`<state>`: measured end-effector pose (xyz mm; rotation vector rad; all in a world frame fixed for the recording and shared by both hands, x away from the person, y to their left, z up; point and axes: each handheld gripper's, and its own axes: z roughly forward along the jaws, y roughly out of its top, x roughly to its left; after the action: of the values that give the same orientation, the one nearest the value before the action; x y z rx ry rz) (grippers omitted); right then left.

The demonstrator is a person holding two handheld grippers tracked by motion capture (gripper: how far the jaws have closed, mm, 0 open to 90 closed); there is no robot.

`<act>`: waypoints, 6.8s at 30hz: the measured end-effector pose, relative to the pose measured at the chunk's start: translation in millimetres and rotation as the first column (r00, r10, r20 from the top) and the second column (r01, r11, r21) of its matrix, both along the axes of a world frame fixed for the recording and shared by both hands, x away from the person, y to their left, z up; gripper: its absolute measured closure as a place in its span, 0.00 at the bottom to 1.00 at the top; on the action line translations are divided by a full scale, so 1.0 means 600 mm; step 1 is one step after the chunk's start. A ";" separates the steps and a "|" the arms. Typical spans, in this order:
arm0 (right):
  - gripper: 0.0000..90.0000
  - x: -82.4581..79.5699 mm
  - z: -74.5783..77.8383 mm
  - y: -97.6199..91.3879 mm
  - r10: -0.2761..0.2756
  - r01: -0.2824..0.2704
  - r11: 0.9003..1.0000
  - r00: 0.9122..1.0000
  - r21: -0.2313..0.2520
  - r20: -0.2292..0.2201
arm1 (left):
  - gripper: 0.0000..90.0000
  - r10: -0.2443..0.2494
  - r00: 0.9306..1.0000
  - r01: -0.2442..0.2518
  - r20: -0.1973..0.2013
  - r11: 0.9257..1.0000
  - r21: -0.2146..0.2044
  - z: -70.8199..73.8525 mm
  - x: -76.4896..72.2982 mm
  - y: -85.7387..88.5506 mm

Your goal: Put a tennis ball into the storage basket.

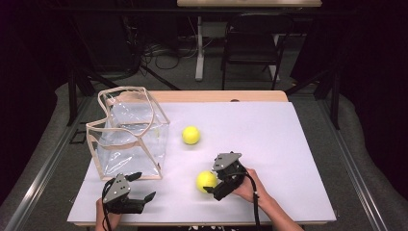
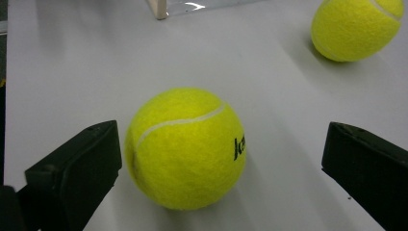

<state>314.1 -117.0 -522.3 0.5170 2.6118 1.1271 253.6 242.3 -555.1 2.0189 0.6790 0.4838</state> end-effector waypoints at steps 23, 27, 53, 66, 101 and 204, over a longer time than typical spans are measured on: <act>0.00 -0.002 -0.027 0.019 0.031 -0.032 0.999 0.998 -0.016 -0.060 | 0.18 -0.003 1.000 0.003 0.001 1.000 0.004 0.000 -0.001 0.000; 0.00 -0.002 -0.030 0.020 0.030 -0.031 0.999 0.997 -0.013 -0.064 | 0.18 -0.004 1.000 0.004 0.000 1.000 0.005 0.000 -0.001 0.000; 0.28 -0.002 -0.047 0.029 0.025 -0.031 0.997 0.996 -0.065 -0.090 | 0.18 -0.006 1.000 0.006 0.000 1.000 0.010 0.000 -0.001 0.000; 0.29 -0.009 -0.034 0.025 0.017 -0.019 0.999 0.999 -0.047 -0.044 | 0.18 -0.005 1.000 0.005 0.001 1.000 0.005 0.000 -0.002 0.000; 0.29 -0.009 -0.005 0.013 -0.043 0.043 0.999 0.999 -0.008 0.028 | 0.18 -0.003 1.000 0.003 0.008 1.000 0.002 0.000 -0.002 -0.001; 0.29 0.085 0.120 0.042 -0.096 0.089 0.994 0.985 0.055 0.141 | 0.18 -0.006 1.000 0.006 0.010 1.000 0.003 0.000 -0.001 -0.004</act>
<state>364.9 -91.5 -450.5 0.5404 2.4174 1.1561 252.8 239.8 -555.3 2.0195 0.6665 0.4909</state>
